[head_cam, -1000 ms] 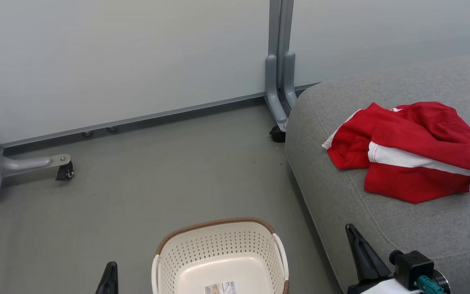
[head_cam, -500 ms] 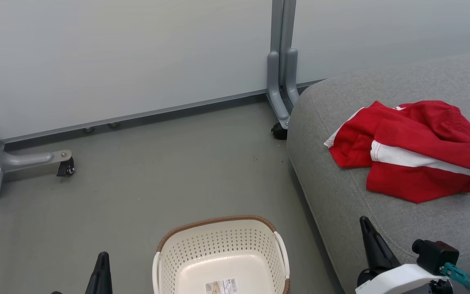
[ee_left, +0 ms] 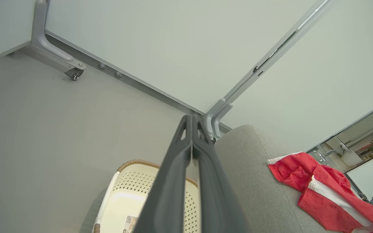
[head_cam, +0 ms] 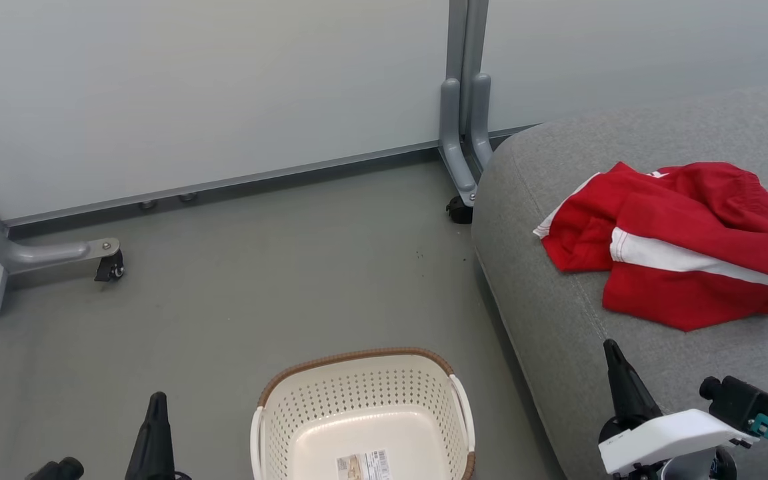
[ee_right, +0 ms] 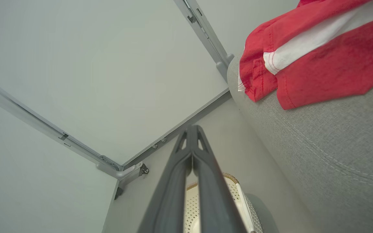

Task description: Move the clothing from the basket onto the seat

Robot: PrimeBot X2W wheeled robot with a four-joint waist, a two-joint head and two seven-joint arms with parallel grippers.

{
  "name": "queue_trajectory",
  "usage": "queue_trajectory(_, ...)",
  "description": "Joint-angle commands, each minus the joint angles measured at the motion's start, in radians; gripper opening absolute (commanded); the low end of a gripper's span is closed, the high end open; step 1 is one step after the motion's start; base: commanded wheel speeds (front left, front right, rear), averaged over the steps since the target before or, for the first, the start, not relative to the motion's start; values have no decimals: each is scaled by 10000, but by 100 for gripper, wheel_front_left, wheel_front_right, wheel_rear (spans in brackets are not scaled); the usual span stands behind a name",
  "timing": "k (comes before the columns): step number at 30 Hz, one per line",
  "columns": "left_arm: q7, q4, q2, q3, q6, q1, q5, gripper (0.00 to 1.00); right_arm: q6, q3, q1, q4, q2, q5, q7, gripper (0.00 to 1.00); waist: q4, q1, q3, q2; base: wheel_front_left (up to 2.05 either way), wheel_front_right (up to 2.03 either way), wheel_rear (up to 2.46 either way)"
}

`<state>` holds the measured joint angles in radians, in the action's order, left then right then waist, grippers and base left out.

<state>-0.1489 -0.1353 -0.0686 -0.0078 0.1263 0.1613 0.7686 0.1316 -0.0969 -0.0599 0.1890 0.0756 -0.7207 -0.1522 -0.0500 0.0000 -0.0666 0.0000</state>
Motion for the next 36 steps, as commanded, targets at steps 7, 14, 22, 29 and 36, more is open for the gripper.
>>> queue_trajectory(7,270,-21,-121,91,32,-572,1213,0,-5,201,451,-36,78,-1263,255,0,42,0,57,0,0,0,0)
queue_trajectory(14,483,-122,-140,155,36,-812,2086,0,-6,344,594,23,100,-2178,465,0,78,0,108,0,0,0,0)
queue_trajectory(22,707,-247,-156,229,40,-1075,2995,0,-6,499,746,88,115,-3161,697,0,120,0,167,0,0,0,0)
queue_trajectory(29,912,-357,-164,289,44,-1297,3760,0,-5,641,860,142,121,-3963,899,0,158,0,220,0,0,0,0)
queue_trajectory(36,1099,-450,-167,354,48,-1502,4473,0,-5,773,988,194,124,-4713,1088,0,195,0,272,0,0,0,0)
